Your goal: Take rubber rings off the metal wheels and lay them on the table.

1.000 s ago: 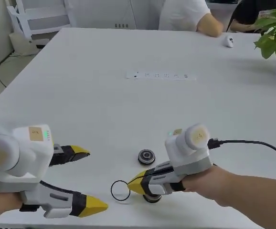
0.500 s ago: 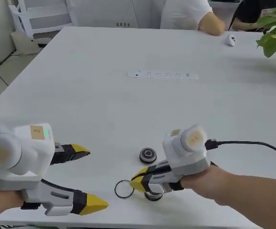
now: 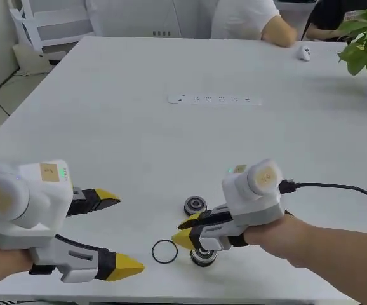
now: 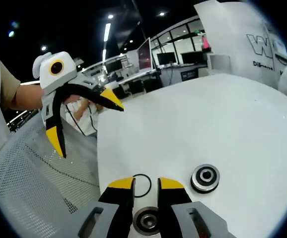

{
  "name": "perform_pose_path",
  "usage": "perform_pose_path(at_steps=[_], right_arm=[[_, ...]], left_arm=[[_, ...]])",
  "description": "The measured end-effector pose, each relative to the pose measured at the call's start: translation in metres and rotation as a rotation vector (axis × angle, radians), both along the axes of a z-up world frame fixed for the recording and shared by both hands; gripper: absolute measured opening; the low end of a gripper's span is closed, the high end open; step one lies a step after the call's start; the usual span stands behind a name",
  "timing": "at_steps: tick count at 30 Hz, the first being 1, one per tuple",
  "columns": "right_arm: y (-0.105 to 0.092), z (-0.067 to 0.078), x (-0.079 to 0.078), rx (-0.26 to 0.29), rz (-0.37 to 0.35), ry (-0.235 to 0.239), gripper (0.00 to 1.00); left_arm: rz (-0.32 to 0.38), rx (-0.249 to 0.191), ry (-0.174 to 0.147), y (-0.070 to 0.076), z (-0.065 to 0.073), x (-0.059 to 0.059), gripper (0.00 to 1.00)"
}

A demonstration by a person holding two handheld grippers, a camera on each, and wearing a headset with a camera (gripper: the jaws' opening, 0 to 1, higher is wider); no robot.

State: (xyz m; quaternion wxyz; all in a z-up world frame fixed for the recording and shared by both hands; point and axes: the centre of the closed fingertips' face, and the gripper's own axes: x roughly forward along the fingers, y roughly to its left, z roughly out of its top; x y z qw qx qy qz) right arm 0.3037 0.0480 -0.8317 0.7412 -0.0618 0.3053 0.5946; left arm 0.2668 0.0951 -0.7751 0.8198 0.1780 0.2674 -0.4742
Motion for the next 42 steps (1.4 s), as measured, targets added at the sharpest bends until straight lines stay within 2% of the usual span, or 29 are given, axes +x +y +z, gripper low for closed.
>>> perform_pose_path(at_steps=[8,22,33,42], right_arm=[[-0.009,0.017,0.005,0.034,-0.021,-0.028,0.17],[-0.035,0.036,0.008,0.079,-0.071,-0.056,0.19],[-0.058,0.037,0.007,0.082,-0.095,-0.064,0.2],[-0.069,0.03,0.004,0.066,-0.097,-0.067,0.21]], left_arm=[[-0.012,-0.002,-0.014,-0.006,0.002,0.006,0.71],[-0.039,-0.008,-0.001,-0.021,0.003,0.013,0.69],[-0.068,-0.008,-0.001,-0.036,0.004,0.023,0.68],[-0.085,-0.007,0.002,-0.046,0.002,0.029,0.66]])
